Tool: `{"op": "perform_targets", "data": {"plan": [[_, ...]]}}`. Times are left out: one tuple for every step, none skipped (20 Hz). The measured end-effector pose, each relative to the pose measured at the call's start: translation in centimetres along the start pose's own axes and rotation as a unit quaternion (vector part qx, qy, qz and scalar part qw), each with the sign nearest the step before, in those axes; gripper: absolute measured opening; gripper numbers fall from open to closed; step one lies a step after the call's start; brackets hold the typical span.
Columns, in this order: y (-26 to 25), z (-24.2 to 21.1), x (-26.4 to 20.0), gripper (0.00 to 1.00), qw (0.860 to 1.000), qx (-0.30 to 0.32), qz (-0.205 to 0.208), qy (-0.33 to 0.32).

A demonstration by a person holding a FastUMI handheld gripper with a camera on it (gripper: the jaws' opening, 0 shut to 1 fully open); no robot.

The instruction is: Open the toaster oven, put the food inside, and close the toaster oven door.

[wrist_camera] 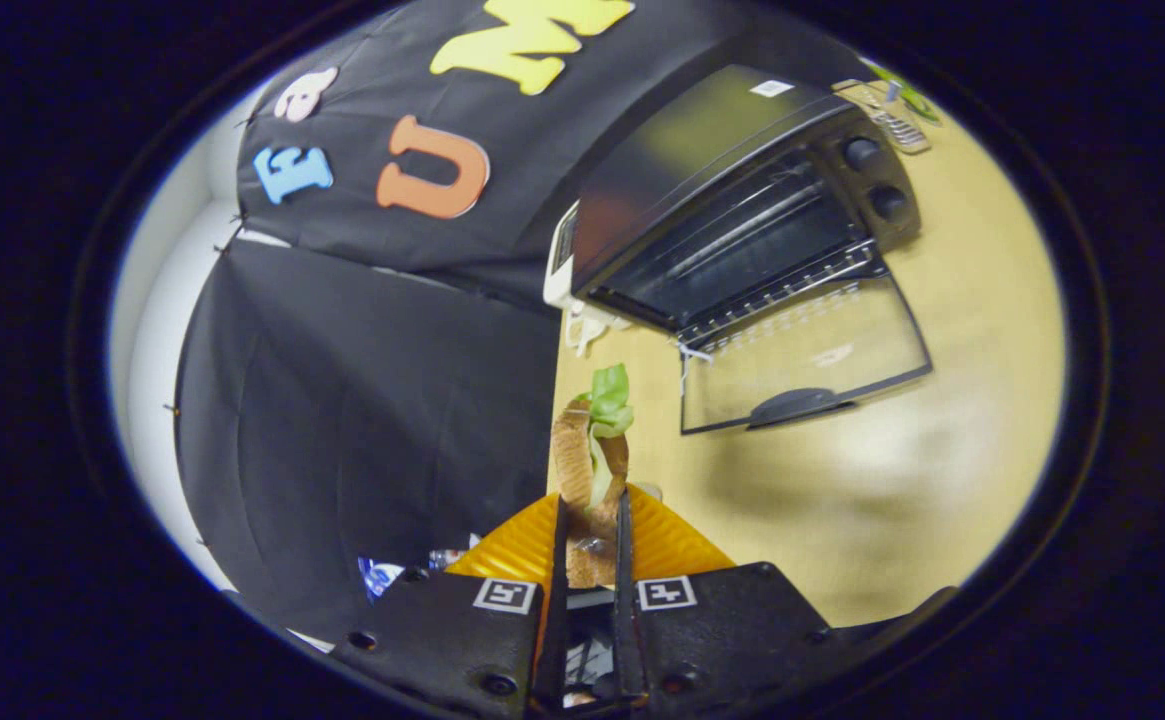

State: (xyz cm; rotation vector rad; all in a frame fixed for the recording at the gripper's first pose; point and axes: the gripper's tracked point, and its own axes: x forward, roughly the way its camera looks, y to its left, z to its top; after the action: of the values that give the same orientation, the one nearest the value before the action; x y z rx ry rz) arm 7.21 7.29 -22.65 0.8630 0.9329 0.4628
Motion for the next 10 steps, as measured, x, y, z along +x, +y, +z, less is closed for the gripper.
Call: {"op": "perform_targets", "data": {"plan": [[-0.9,0.8,-0.1,0.24,1.000,0.016,-0.002,-0.015],[-1.7,1.8,0.0,0.24,0.999,0.029,-0.001,-0.032],[-2.4,3.0,0.1,0.23,0.998,0.040,-0.002,-0.047],[-3.3,4.1,0.4,0.23,0.996,0.058,-0.002,-0.063],[-4.1,5.2,0.8,0.23,0.994,0.078,-0.005,-0.079],[-4.9,6.3,1.4,0.24,0.992,0.090,-0.006,-0.092],[-5.4,7.4,1.9,0.24,0.990,0.096,-0.005,-0.106],[-5.8,8.4,2.2,0.23,0.988,0.101,-0.004,-0.119],[-6.1,9.3,2.6,0.24,0.985,0.105,-0.006,-0.134],[-6.7,10.3,3.3,0.23,0.983,0.108,-0.011,-0.146]]}}
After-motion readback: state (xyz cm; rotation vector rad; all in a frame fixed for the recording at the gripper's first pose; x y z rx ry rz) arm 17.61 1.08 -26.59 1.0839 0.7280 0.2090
